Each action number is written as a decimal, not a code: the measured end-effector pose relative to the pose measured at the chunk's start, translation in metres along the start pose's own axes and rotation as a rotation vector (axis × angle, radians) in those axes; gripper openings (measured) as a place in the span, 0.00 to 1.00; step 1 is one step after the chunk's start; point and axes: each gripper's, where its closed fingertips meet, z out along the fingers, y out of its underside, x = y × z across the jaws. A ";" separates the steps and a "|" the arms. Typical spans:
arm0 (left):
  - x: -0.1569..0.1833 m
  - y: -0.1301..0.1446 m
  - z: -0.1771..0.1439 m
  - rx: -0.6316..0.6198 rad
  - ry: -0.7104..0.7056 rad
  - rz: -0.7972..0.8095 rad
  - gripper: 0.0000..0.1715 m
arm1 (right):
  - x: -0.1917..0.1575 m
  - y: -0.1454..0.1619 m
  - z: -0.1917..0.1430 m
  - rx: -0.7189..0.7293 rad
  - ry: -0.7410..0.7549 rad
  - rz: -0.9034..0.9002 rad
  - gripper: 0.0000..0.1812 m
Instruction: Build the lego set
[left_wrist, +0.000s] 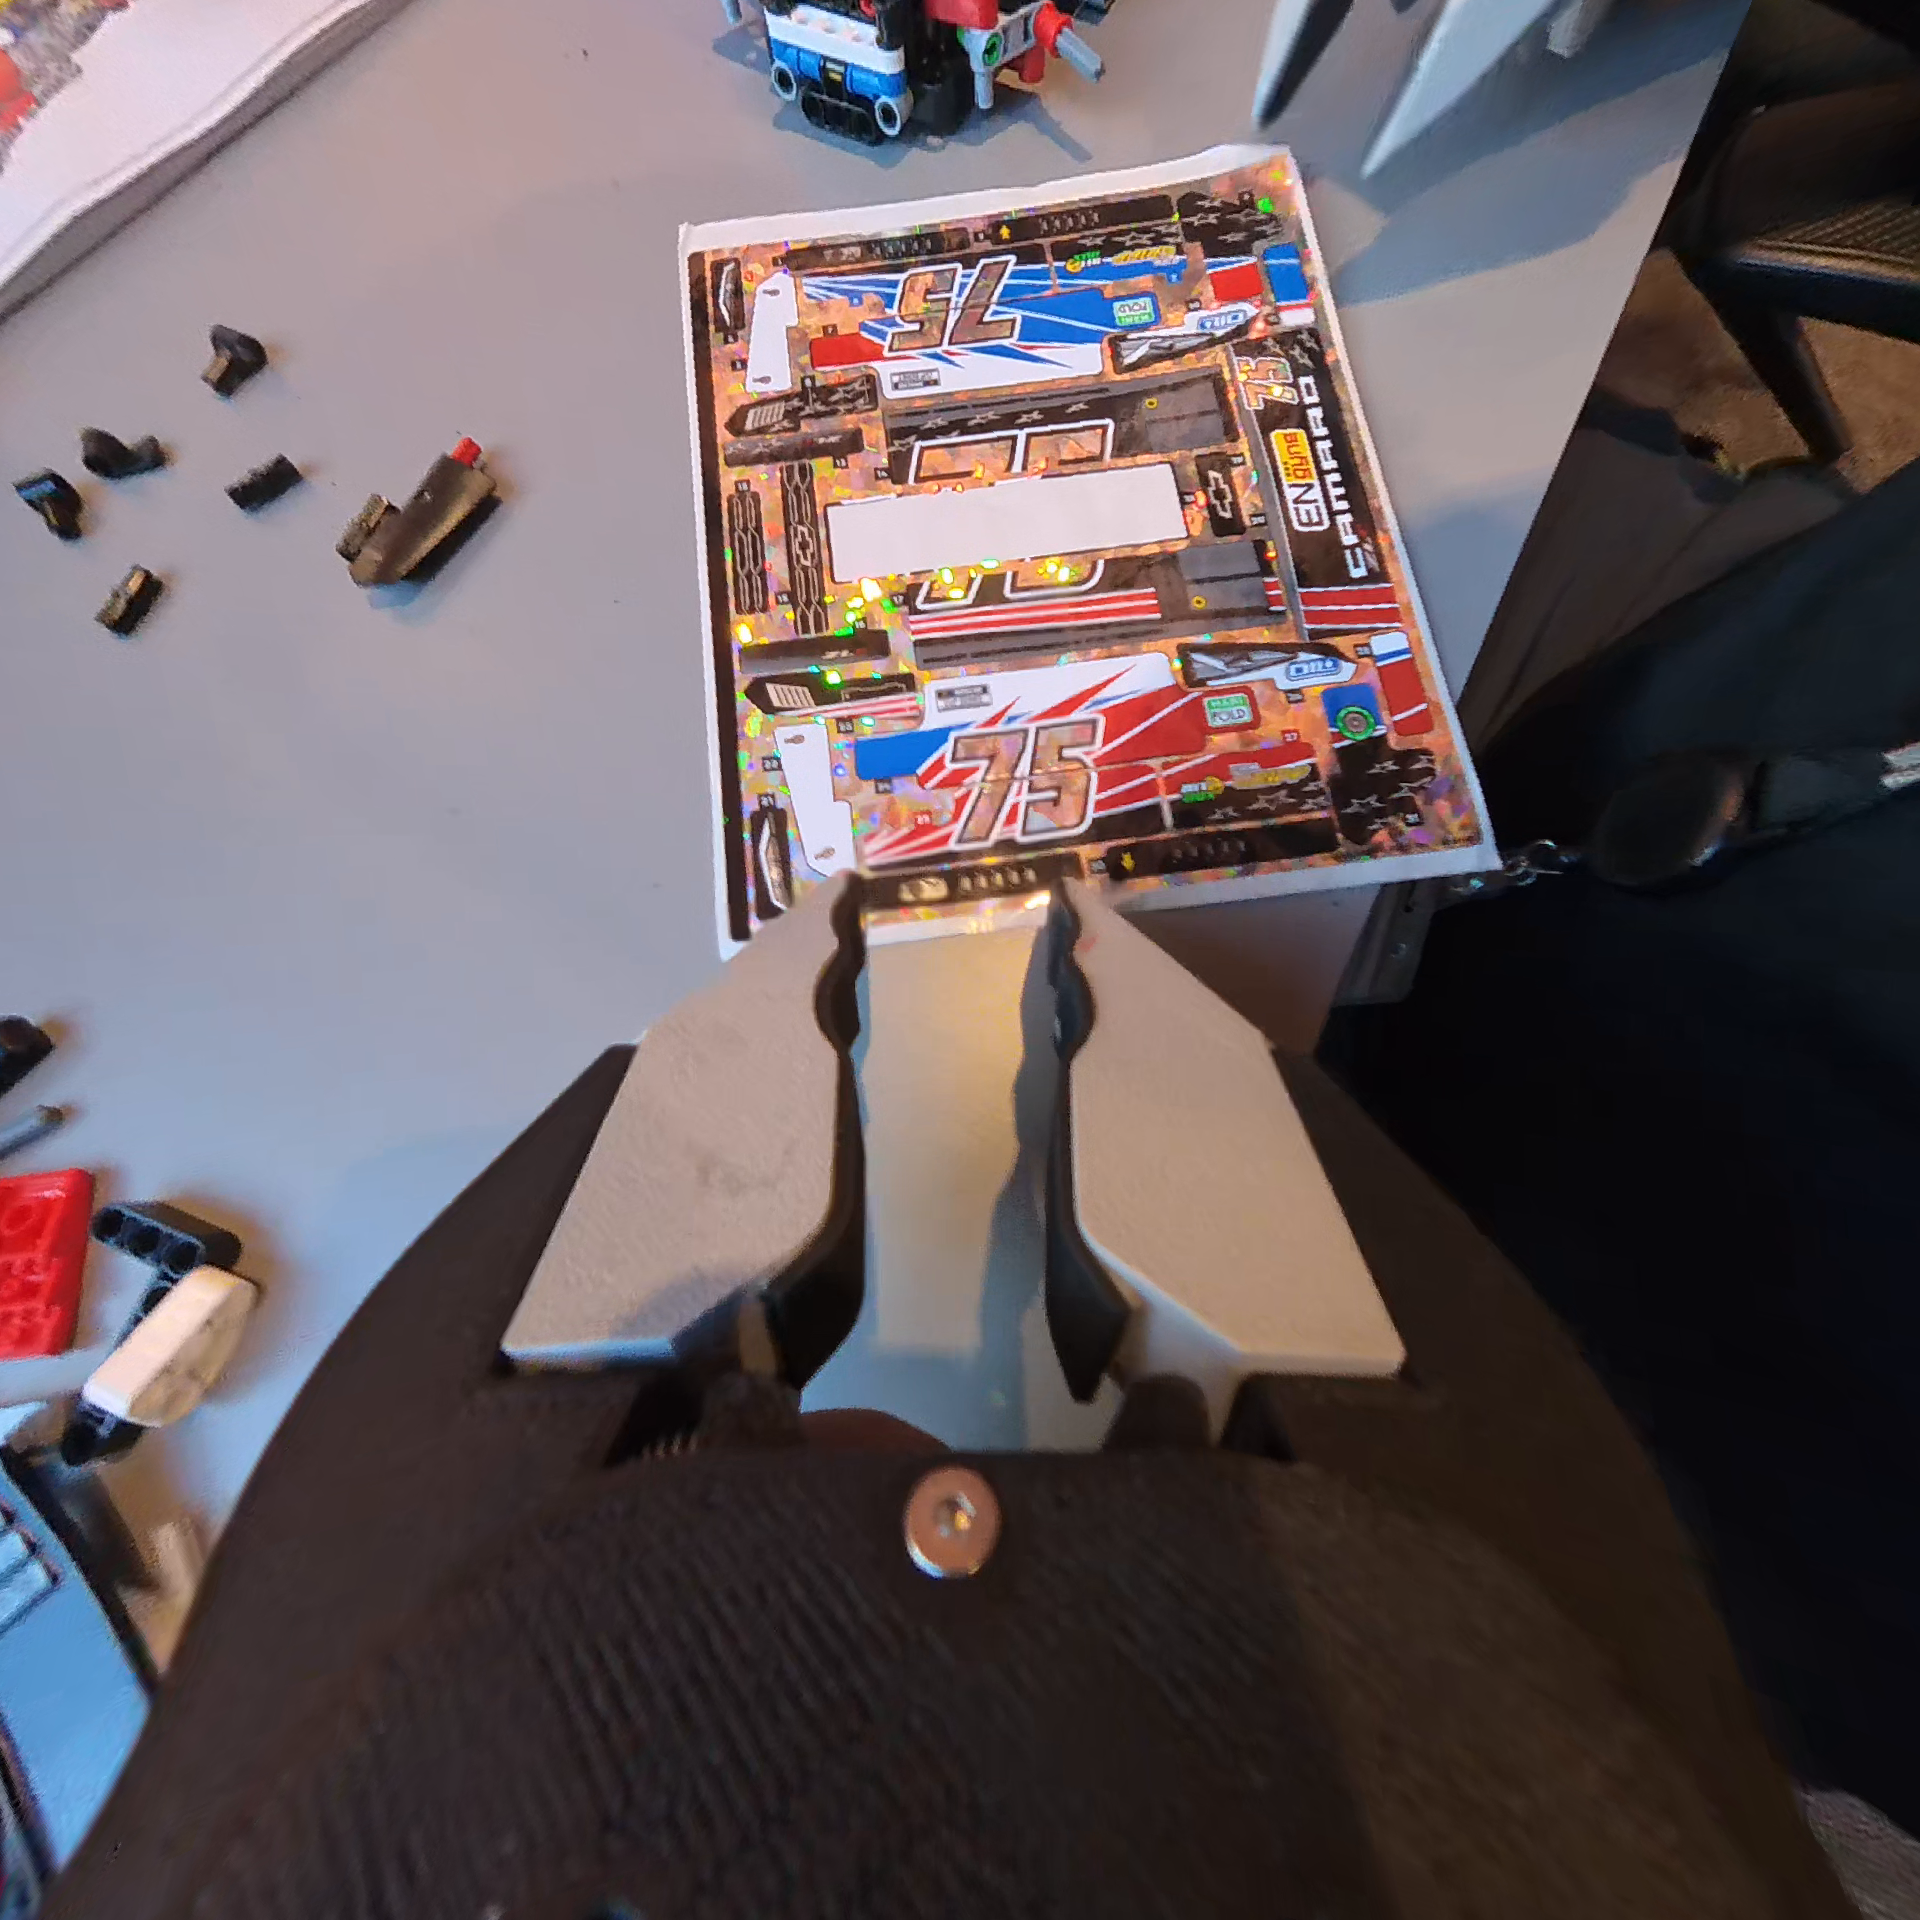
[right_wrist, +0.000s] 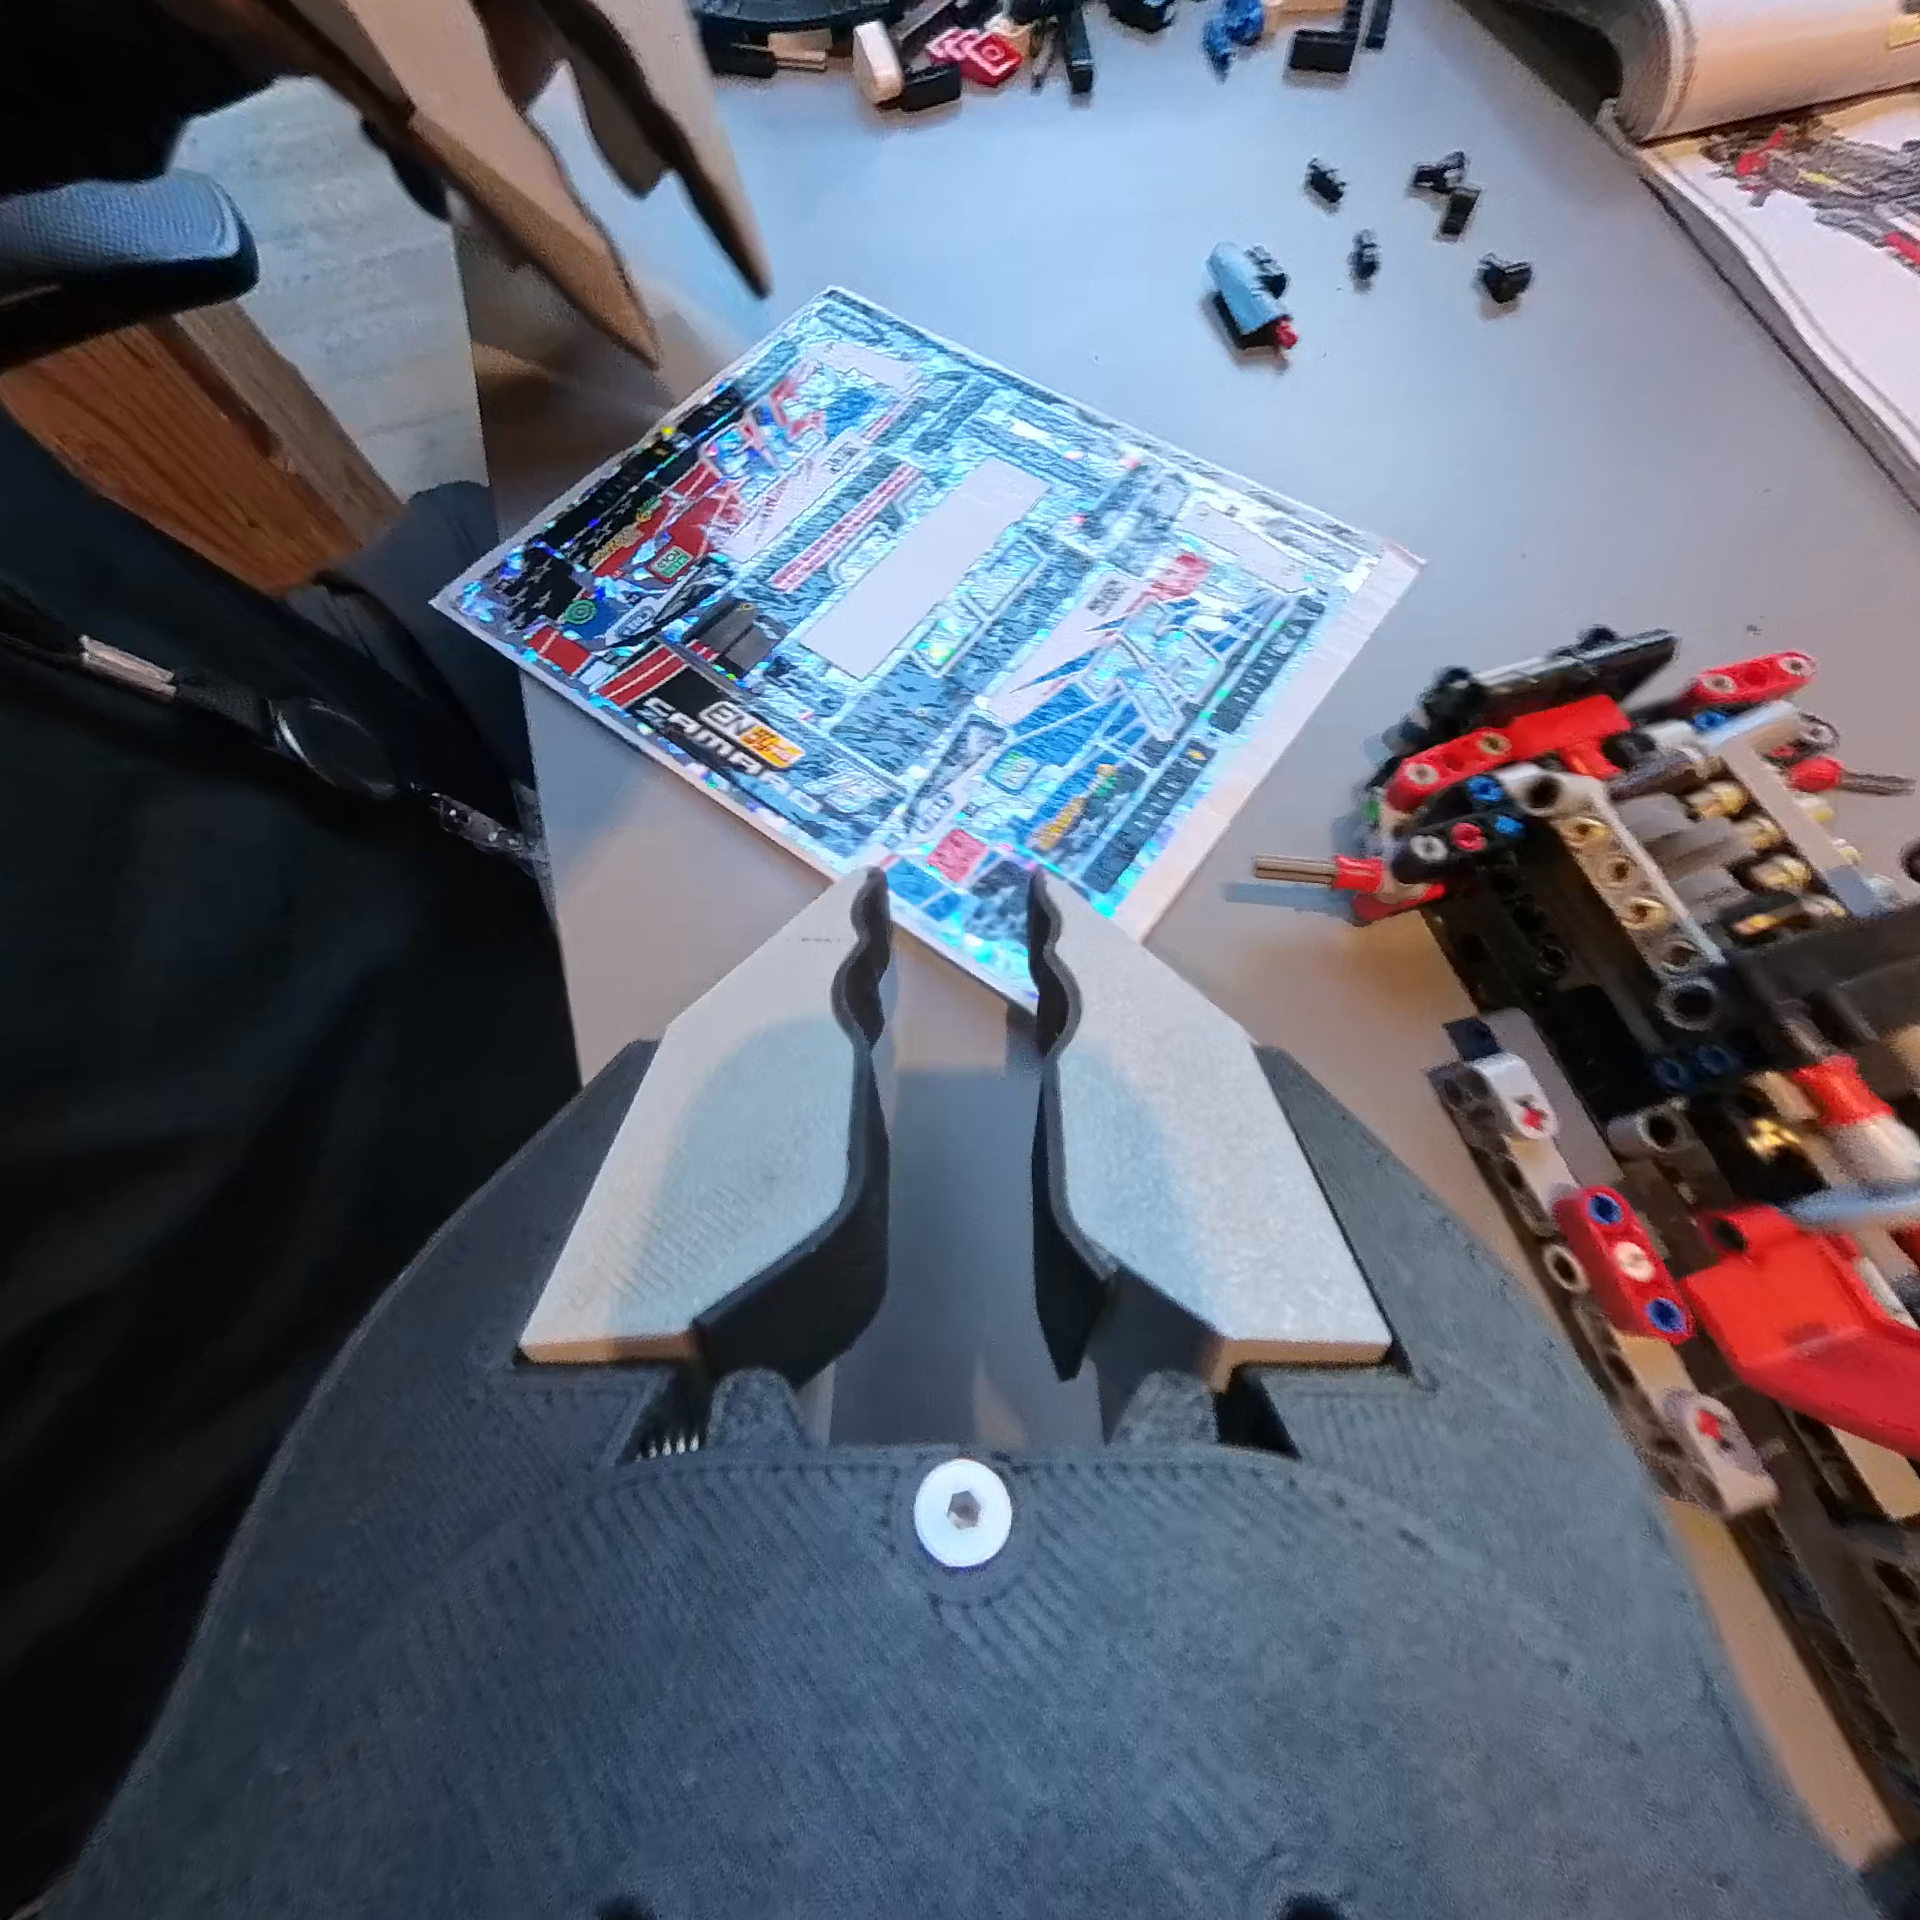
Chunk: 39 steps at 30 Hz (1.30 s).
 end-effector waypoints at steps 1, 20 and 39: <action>-0.003 -0.002 0.002 -0.003 0.000 0.018 0.19 | -0.005 -0.001 0.003 -0.005 -0.016 -0.012 0.13; 0.036 0.025 -0.010 -0.146 0.087 -0.022 0.23 | 0.008 -0.015 0.059 -0.203 0.078 -0.223 0.04; 0.035 0.014 -0.028 0.002 0.044 -0.065 0.22 | 0.053 -0.036 0.032 -0.006 0.219 0.007 0.08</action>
